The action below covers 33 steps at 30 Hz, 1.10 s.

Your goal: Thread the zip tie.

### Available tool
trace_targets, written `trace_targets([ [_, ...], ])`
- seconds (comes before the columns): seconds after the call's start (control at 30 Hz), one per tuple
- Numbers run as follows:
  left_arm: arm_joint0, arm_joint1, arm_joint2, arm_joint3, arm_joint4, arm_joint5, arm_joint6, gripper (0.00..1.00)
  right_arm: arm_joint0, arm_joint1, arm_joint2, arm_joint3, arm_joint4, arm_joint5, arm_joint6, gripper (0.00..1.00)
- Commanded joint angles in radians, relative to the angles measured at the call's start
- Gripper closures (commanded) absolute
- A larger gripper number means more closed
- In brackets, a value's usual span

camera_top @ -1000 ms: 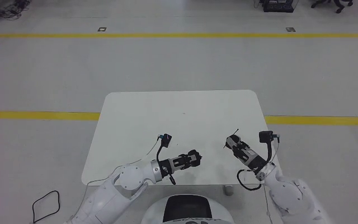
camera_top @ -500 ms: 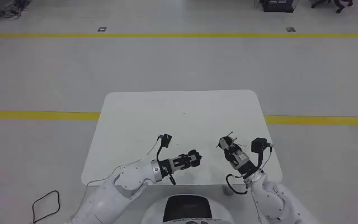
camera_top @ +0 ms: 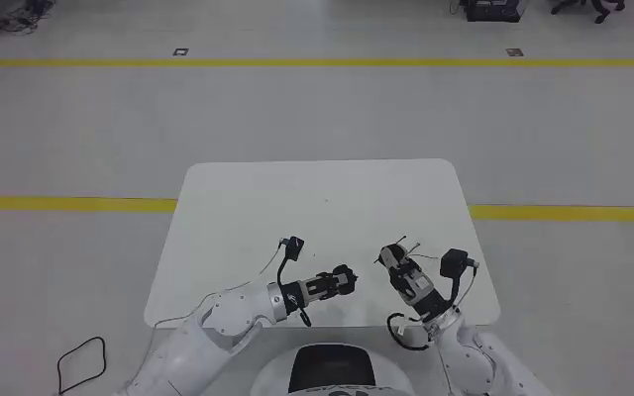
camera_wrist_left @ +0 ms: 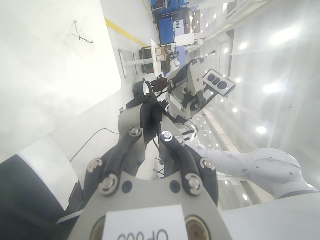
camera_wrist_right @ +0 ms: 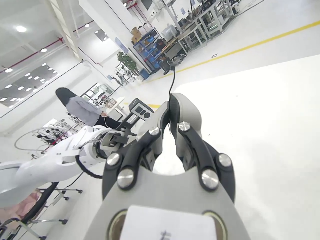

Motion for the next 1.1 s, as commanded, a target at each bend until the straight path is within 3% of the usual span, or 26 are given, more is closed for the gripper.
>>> trace_targets([
  [0.0,0.000,0.000,0.000,0.000,0.000,0.000,0.000,1.00,0.001,0.001,-0.039,0.018,-0.044,0.000,-0.076,1.00],
  [0.2,0.000,0.000,0.000,0.000,0.000,0.000,0.000,1.00,0.011,0.011,-0.109,0.069,-0.162,0.000,-0.201,1.00],
  [0.63,0.000,0.000,0.000,0.000,0.000,0.000,0.000,1.00,0.048,0.024,-0.169,0.126,-0.204,0.000,-0.321,1.00],
  [1.07,0.000,0.000,0.000,0.000,0.000,0.000,0.000,1.00,0.055,0.017,-0.172,0.121,-0.216,0.022,-0.341,1.00],
])
